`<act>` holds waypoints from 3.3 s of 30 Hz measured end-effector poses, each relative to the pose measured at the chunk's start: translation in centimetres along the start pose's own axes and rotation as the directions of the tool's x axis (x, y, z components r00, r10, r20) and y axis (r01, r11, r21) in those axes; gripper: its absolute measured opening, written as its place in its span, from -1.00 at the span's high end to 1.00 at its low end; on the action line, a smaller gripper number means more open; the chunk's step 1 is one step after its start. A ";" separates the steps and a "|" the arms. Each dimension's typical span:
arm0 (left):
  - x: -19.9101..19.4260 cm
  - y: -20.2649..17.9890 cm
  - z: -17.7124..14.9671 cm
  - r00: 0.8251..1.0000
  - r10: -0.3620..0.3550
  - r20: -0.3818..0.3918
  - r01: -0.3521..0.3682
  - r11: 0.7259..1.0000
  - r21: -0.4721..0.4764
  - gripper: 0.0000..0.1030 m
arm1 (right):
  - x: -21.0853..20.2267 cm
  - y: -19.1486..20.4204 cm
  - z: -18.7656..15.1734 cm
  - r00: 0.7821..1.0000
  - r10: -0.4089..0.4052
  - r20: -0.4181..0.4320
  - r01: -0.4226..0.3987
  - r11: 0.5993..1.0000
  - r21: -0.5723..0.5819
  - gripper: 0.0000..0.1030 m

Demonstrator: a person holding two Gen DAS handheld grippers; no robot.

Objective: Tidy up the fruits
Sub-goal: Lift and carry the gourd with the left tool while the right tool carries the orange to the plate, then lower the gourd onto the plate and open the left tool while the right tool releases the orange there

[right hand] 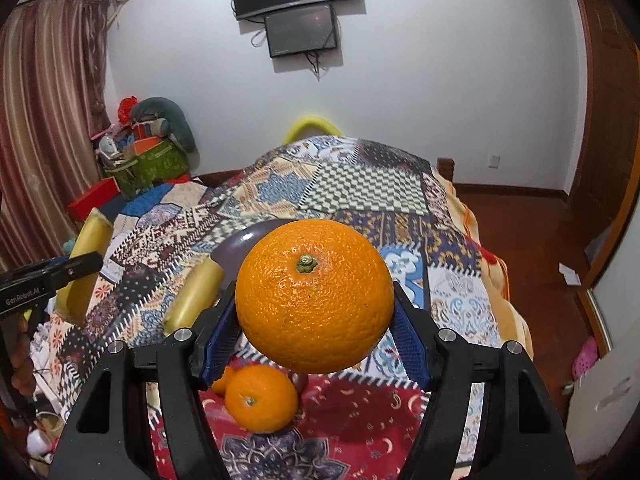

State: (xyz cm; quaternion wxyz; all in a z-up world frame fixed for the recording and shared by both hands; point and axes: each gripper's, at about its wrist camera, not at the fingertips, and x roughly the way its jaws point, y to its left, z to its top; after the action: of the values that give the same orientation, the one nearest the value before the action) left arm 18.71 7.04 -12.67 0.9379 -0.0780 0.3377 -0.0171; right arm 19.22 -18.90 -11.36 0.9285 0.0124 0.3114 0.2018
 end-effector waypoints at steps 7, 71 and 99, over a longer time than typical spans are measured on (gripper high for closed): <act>1.4 -1.2 2.3 0.999 -0.033 0.027 0.033 0.999 0.001 0.26 | 1.5 0.8 1.1 1.000 0.012 0.019 -0.011 1.000 -0.028 -0.29; 24.9 0.2 6.6 0.959 -0.062 -0.278 0.063 0.998 -0.004 0.26 | 20.2 0.5 3.7 0.962 0.048 -0.270 -0.105 0.974 -0.201 -0.30; 14.7 0.2 7.7 0.992 0.008 -0.130 -0.004 0.999 0.032 0.26 | 14.2 1.3 4.7 0.983 0.017 -0.183 -0.055 0.976 -0.209 -0.45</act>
State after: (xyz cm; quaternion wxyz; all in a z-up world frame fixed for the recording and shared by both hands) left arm 34.92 7.06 -16.08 0.9151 -0.0608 0.3979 -0.0249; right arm 31.79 -11.77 -15.48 0.8886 -0.0999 0.3705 0.2512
